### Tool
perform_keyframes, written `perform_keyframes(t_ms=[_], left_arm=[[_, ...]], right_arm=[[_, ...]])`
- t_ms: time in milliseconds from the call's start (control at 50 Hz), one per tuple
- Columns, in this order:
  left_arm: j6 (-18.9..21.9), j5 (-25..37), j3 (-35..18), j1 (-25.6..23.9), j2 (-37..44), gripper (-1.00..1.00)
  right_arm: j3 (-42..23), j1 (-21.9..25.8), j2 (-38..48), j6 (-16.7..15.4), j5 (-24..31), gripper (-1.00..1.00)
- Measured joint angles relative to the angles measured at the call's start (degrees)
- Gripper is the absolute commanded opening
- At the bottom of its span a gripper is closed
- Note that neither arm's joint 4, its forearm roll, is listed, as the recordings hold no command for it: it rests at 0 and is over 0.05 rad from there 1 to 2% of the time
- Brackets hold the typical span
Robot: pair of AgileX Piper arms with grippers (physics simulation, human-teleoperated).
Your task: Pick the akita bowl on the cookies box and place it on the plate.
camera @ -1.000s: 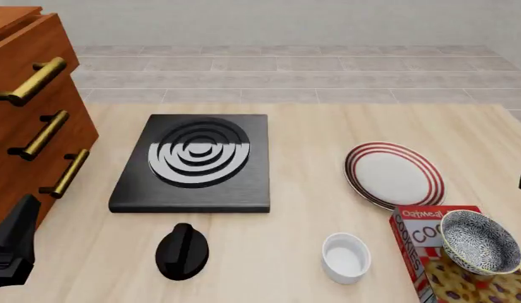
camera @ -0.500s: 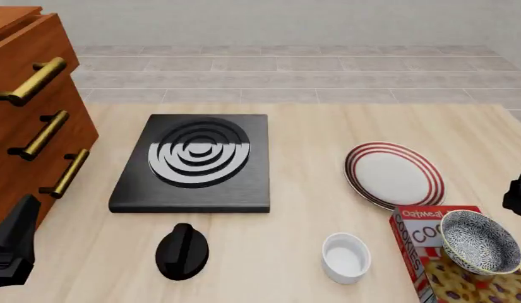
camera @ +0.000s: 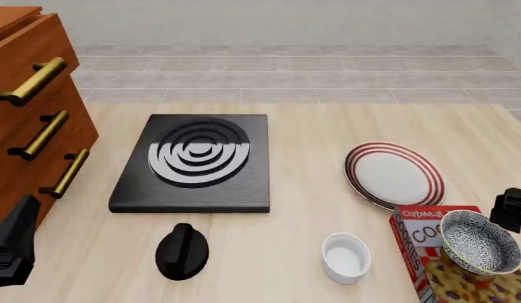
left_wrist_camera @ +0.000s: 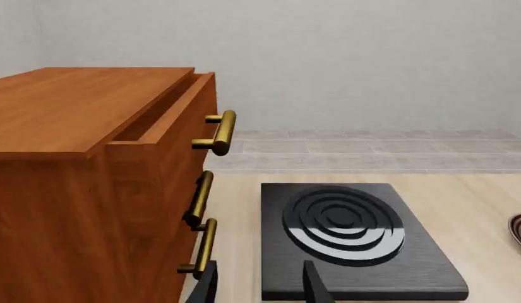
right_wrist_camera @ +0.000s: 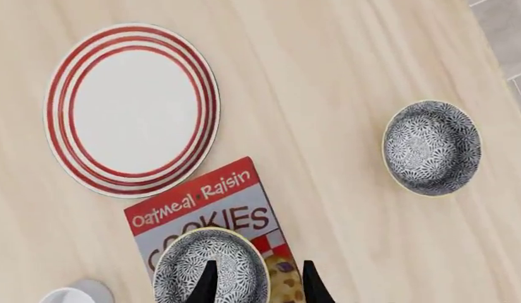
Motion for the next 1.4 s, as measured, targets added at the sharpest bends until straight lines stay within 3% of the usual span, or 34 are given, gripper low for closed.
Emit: perform_keyframes(t_ms=[1400], left_arm=[[0.0,0.0,0.0,0.0,0.0,1.0]], right_arm=[[7.0,-0.2,5.0,0.4,-6.8,1.0]])
